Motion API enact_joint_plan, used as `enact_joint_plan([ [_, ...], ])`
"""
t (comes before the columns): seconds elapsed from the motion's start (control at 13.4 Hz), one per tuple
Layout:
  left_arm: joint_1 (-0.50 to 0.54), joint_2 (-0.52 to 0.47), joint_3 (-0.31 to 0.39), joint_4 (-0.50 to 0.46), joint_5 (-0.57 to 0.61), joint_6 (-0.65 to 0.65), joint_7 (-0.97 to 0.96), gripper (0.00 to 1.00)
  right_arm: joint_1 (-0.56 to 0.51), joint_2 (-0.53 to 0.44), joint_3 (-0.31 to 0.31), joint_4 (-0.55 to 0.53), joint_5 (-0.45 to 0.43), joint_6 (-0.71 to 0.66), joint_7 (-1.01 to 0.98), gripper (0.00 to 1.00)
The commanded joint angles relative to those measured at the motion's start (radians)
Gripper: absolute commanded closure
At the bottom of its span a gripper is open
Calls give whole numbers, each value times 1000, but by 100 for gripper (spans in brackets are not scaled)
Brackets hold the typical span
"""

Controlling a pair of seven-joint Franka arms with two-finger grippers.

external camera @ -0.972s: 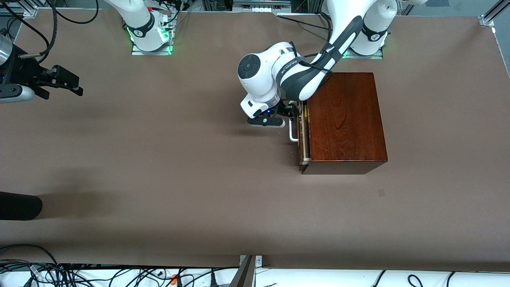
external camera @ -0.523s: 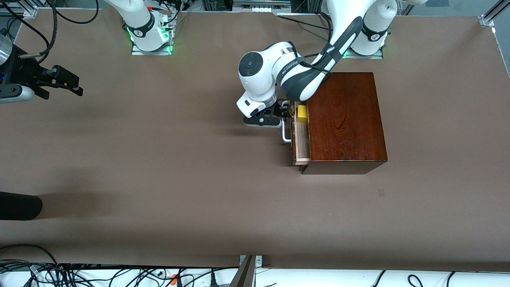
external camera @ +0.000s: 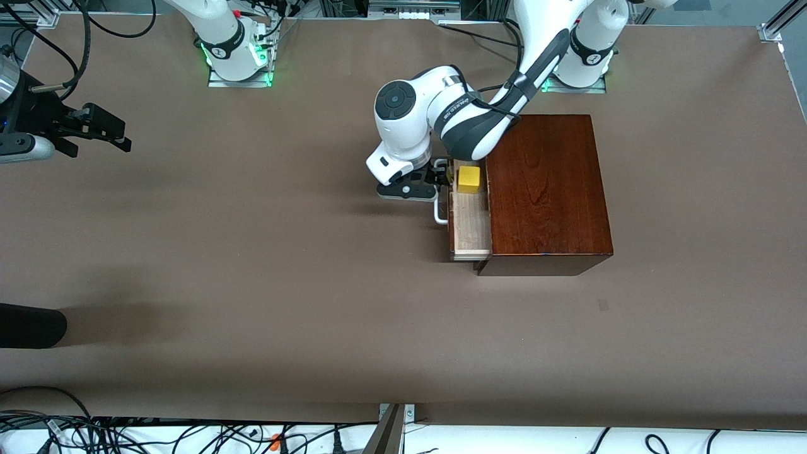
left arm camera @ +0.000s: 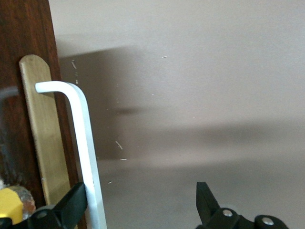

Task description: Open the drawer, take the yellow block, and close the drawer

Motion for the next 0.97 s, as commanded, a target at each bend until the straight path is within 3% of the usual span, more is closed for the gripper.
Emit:
enact_joint_plan([
  [0.0,-24,52,-7,65,-42,45,2,0,-4,6,3,17,1,-2,2,0],
  [0.52,-39,39,-7,108,-39,25,5,0,-4,6,3,17,1,-2,2,0],
  [0.9,-25,-41,-6,194,-39,-225,21,0,-4,6,3,17,1,-2,2,0],
])
